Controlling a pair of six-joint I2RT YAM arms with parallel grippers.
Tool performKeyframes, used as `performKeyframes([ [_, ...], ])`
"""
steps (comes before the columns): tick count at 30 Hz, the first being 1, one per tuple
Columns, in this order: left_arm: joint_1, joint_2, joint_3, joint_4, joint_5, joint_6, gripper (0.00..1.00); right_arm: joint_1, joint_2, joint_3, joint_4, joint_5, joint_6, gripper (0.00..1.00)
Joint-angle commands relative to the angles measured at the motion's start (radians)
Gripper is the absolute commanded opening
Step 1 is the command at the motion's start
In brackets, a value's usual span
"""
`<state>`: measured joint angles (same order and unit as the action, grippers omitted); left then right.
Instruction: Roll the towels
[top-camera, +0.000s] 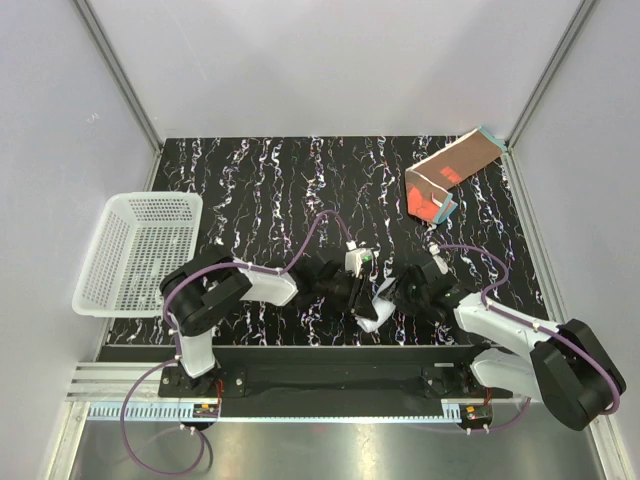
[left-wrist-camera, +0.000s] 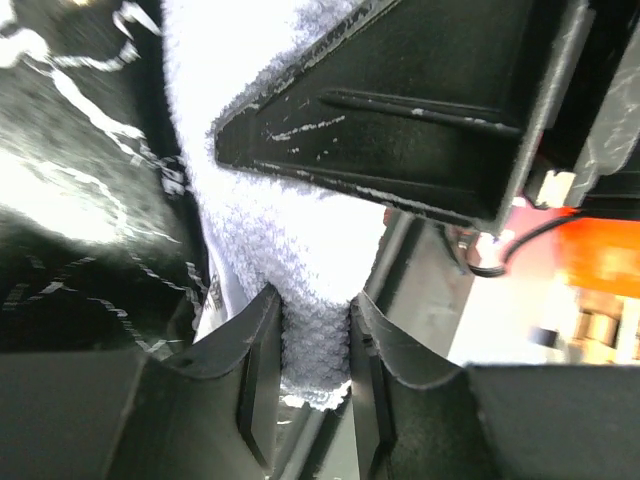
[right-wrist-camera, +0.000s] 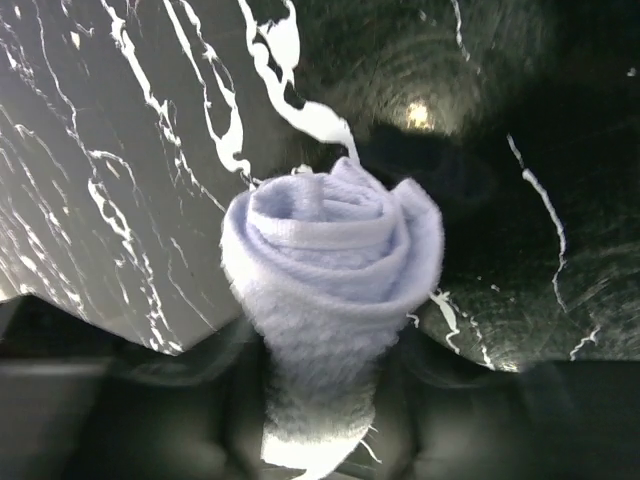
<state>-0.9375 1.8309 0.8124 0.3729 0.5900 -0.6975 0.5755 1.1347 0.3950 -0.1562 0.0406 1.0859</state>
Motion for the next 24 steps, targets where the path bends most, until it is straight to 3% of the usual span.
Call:
performKeyframes([
  [1, -0.011, 0.030, -0.039, 0.082, 0.174, -0.109, 0.29, 0.004, -0.030, -0.019, 0.058, 0.013, -0.009, 0.37],
  [3, -0.003, 0.002, -0.054, 0.122, 0.217, -0.151, 0.31, 0.004, -0.079, -0.035, 0.140, -0.024, -0.038, 0.33],
  [4, 0.002, -0.014, -0.059, 0.139, 0.226, -0.158, 0.36, 0.003, -0.098, -0.031, 0.147, -0.037, -0.069, 0.27],
  [6, 0.022, -0.082, -0.061, 0.129, 0.243, -0.157, 0.42, 0.003, -0.160, -0.004, 0.171, -0.071, -0.104, 0.25],
  [7, 0.038, -0.131, -0.061, 0.103, 0.248, -0.154, 0.51, 0.004, -0.179, 0.010, 0.164, -0.080, -0.139, 0.22],
  [9, 0.055, -0.179, -0.055, 0.055, 0.251, -0.128, 0.57, 0.003, -0.220, 0.062, 0.114, -0.091, -0.174, 0.21],
  [15, 0.098, -0.358, 0.021, -0.210, 0.168, -0.039, 0.79, 0.003, -0.243, 0.240, -0.023, -0.153, -0.293, 0.18],
  [19, 0.106, -0.429, 0.077, -0.298, 0.073, -0.004, 0.89, 0.003, -0.253, 0.323, -0.081, -0.171, -0.322, 0.17],
  [22, 0.109, -0.427, 0.080, -0.292, 0.024, -0.008, 0.91, 0.003, -0.257, 0.369, -0.097, -0.195, -0.313, 0.17],
  [24, 0.115, -0.426, 0.074, -0.282, -0.004, -0.016, 0.98, 0.003, -0.265, 0.392, -0.101, -0.218, -0.305, 0.17],
])
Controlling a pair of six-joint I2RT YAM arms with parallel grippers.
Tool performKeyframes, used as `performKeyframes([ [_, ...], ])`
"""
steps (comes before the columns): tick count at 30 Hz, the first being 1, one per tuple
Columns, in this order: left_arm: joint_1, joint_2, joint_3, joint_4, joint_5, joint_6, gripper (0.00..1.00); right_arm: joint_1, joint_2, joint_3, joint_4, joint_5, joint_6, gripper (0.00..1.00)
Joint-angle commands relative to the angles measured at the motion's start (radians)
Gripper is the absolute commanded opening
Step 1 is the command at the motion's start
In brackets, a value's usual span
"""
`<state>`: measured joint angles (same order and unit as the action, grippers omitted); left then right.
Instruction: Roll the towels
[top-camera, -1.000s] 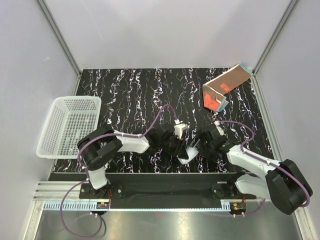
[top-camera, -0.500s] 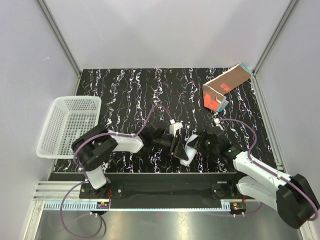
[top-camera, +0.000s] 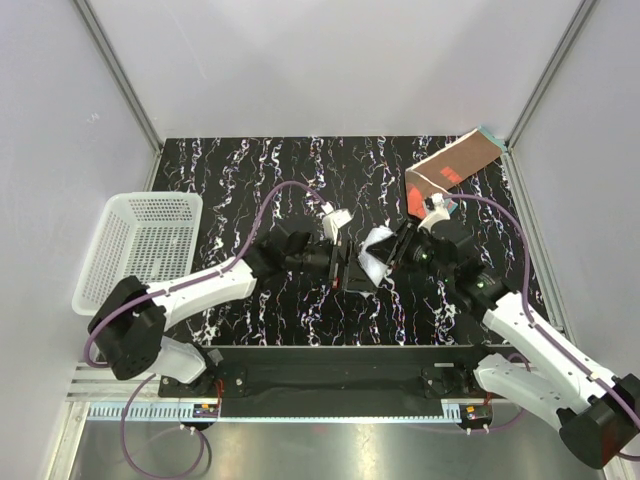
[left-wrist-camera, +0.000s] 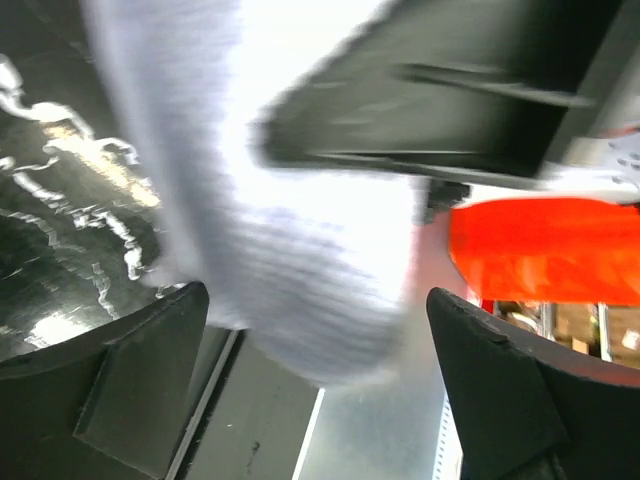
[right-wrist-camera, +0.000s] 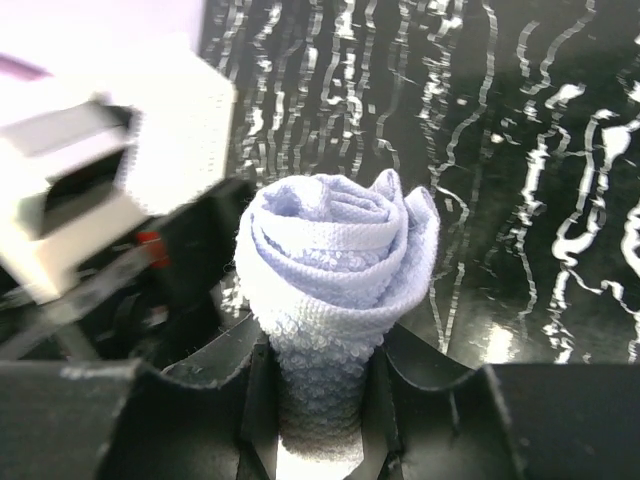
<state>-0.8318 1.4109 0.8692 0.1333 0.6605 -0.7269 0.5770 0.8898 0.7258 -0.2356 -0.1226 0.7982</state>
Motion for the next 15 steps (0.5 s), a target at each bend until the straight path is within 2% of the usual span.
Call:
performKeyframes([
  [1, 0.017, -0.013, 0.011, -0.037, -0.084, 0.012, 0.99, 0.001, -0.025, 0.066, -0.018, -0.063, -0.007, 0.17],
  [8, 0.077, -0.058, -0.004, -0.021, -0.122, 0.003, 0.99, 0.000, -0.071, 0.067, 0.038, -0.130, 0.030, 0.17],
  [10, 0.095, -0.063, -0.016, 0.020, -0.093, -0.009, 0.99, 0.001, -0.071, 0.064, 0.056, -0.169, 0.045, 0.16],
  [15, 0.103, -0.027, -0.036, 0.242, 0.083, -0.097, 0.98, 0.001, -0.065, -0.002, 0.260, -0.264, 0.127, 0.17],
])
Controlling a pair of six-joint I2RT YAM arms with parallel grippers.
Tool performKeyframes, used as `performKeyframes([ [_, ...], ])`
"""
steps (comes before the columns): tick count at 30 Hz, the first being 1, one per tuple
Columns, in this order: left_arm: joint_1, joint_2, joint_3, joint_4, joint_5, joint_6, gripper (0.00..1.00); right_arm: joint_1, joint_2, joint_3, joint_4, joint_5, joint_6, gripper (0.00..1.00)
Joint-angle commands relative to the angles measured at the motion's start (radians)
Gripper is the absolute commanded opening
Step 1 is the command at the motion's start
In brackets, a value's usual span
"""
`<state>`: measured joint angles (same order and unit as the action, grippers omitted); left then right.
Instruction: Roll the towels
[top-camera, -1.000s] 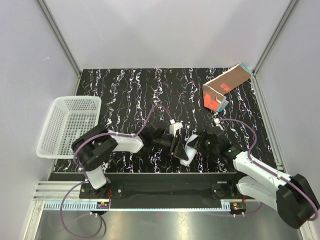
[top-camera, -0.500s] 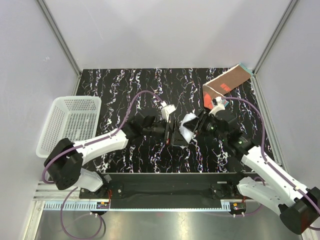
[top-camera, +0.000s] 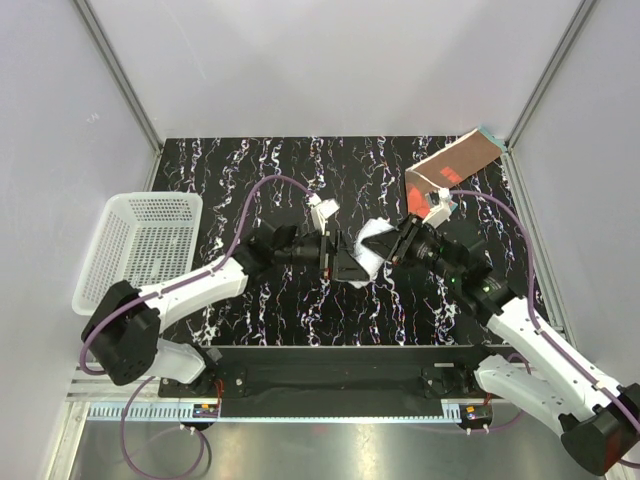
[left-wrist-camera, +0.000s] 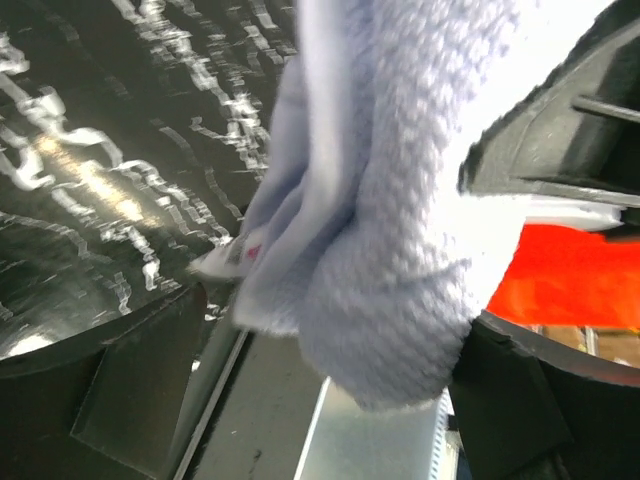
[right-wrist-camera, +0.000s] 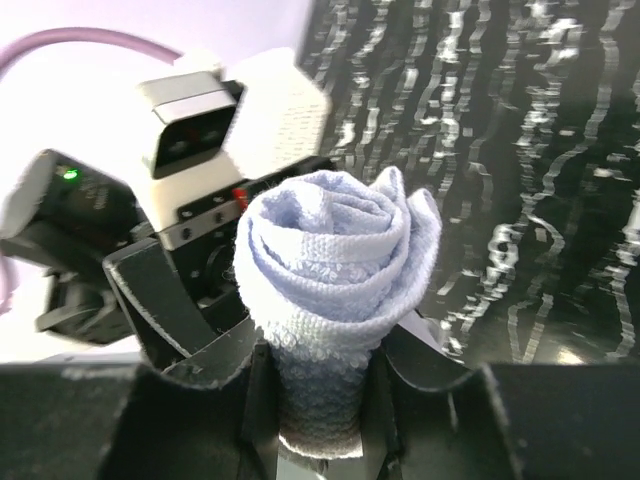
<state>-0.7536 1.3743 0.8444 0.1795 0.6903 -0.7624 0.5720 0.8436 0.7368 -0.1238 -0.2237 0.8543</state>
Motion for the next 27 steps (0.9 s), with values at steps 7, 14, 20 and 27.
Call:
performKeyframes([
  [7, 0.025, 0.026, -0.039, 0.365, 0.173, -0.124, 0.94, 0.005, 0.031, -0.034, 0.282, -0.253, 0.121, 0.17],
  [14, 0.025, -0.003, -0.001, 0.175, 0.071, -0.020, 0.41, 0.006, 0.026, -0.030, 0.251, -0.237, 0.111, 0.17],
  [20, 0.031, -0.032, 0.012, -0.017, -0.040, 0.052, 0.13, 0.006, 0.005, -0.004, 0.149, -0.203, 0.065, 0.16],
  [27, 0.059, -0.109, 0.001, -0.129, -0.130, 0.064, 0.00, 0.006, 0.006, 0.087, -0.031, -0.120, -0.047, 0.78],
])
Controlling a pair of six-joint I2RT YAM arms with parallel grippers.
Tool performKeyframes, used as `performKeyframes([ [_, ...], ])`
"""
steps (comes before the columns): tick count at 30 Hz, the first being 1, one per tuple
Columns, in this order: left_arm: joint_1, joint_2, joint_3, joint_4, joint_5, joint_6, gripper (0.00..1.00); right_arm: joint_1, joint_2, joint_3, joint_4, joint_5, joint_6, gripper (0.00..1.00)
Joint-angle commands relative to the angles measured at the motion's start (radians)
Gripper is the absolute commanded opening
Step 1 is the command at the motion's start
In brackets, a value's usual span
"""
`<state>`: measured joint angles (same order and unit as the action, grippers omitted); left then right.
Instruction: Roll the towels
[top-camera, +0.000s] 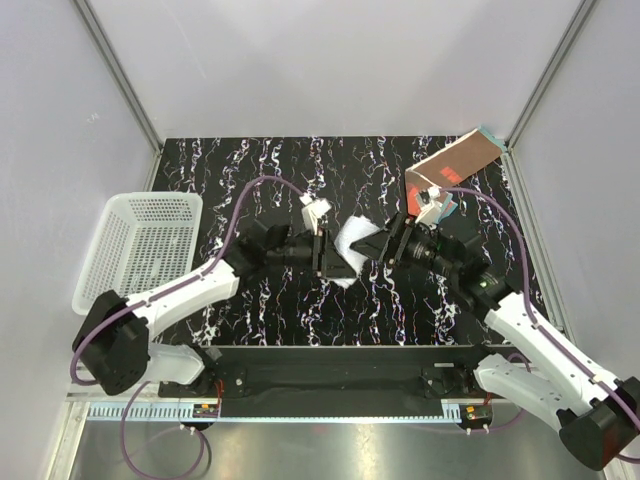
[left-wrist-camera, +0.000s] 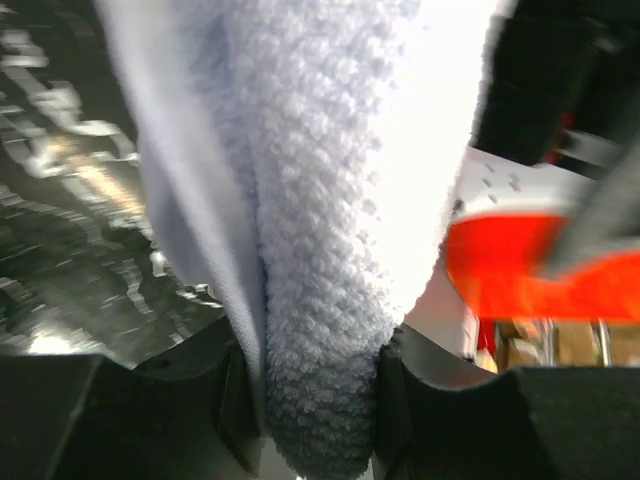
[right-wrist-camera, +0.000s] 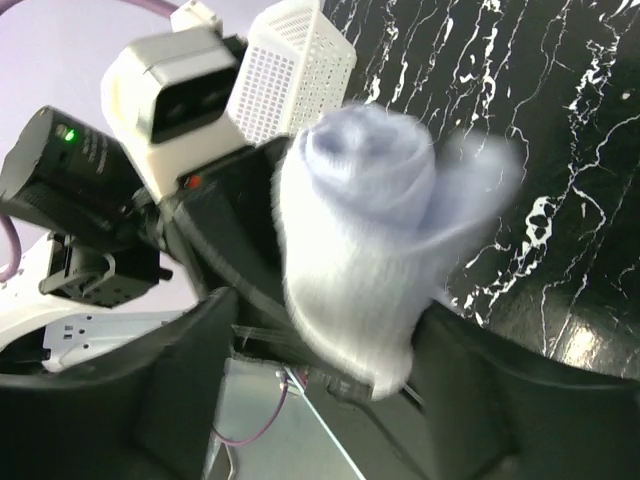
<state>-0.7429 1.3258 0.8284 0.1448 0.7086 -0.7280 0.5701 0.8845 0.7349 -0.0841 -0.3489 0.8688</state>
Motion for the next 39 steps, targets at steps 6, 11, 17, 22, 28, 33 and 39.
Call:
performKeyframes([
  [6, 0.181, -0.198, 0.028, -0.253, -0.196, 0.041, 0.00, 0.008, -0.025, 0.224, -0.271, 0.200, -0.148, 1.00],
  [11, 0.362, -0.309, 0.089, -0.477, -0.325, 0.038, 0.00, 0.008, -0.015, 0.264, -0.321, 0.228, -0.166, 0.99],
  [17, 0.649, -0.411, 0.126, -0.639, -0.662, -0.004, 0.00, 0.008, -0.025, 0.202, -0.275, 0.167, -0.126, 1.00],
  [22, 0.884, -0.372, 0.107, -0.616, -0.701, -0.053, 0.00, 0.007, -0.018, 0.167, -0.246, 0.108, -0.105, 1.00],
  [28, 1.080, -0.263, 0.046, -0.516, -0.667, -0.138, 0.00, 0.007, -0.010, 0.144, -0.243, 0.073, -0.097, 1.00],
  [33, 1.123, -0.145, 0.049, -0.469, -0.730, -0.163, 0.00, 0.008, 0.021, 0.152, -0.250, 0.045, -0.105, 1.00],
  [39, 1.152, -0.036, 0.000, -0.340, -0.771, -0.247, 0.00, 0.010, 0.076, 0.172, -0.264, 0.028, -0.122, 1.00],
])
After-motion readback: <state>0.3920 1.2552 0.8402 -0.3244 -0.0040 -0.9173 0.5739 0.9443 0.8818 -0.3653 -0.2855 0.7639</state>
